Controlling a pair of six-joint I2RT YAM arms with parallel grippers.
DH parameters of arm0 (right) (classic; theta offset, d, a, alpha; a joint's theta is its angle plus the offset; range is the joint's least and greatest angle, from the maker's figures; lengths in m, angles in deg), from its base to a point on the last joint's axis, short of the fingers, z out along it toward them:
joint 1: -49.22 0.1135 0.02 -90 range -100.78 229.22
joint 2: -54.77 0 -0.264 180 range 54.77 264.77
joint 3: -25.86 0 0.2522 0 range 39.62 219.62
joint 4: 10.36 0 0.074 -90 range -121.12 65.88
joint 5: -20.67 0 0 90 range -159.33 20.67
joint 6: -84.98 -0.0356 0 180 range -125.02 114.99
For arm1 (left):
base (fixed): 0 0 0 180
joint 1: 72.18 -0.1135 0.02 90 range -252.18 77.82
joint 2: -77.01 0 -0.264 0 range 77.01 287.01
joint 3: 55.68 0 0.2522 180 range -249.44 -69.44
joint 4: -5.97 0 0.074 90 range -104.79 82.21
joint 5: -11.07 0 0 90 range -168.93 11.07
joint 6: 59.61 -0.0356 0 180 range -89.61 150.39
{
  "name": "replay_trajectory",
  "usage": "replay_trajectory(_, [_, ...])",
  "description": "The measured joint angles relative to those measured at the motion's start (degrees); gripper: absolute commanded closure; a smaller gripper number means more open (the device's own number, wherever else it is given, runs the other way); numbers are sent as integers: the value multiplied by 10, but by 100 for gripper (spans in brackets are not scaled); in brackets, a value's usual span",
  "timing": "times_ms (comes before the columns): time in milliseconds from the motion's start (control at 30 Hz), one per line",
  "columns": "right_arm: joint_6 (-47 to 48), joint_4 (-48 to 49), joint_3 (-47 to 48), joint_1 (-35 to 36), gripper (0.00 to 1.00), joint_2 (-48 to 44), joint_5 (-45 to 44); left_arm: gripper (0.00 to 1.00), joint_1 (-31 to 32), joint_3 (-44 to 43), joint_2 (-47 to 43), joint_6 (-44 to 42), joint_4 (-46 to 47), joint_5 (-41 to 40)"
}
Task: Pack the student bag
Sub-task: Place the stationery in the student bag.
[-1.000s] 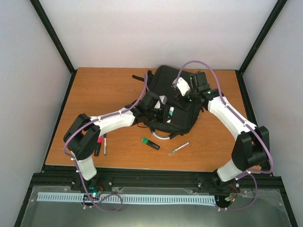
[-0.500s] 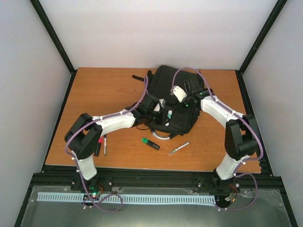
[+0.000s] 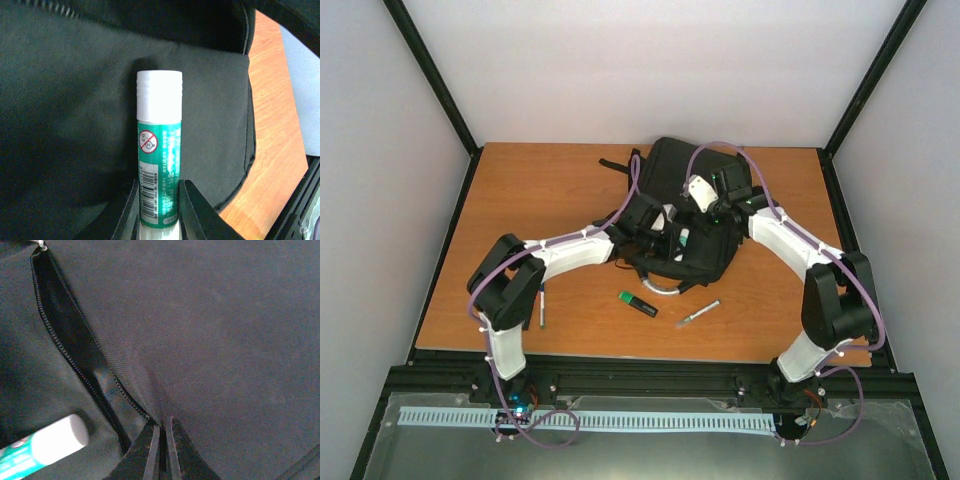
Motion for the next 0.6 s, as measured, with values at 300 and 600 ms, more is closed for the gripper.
replay_trajectory(300, [-13,10,-19,-2,97,-67,25,99,-10,-105,68,-4,-23,3])
replay_trajectory(600, [-21,22,-19,-2,97,-80,44,99,-15,-191,134,37,-19,-9])
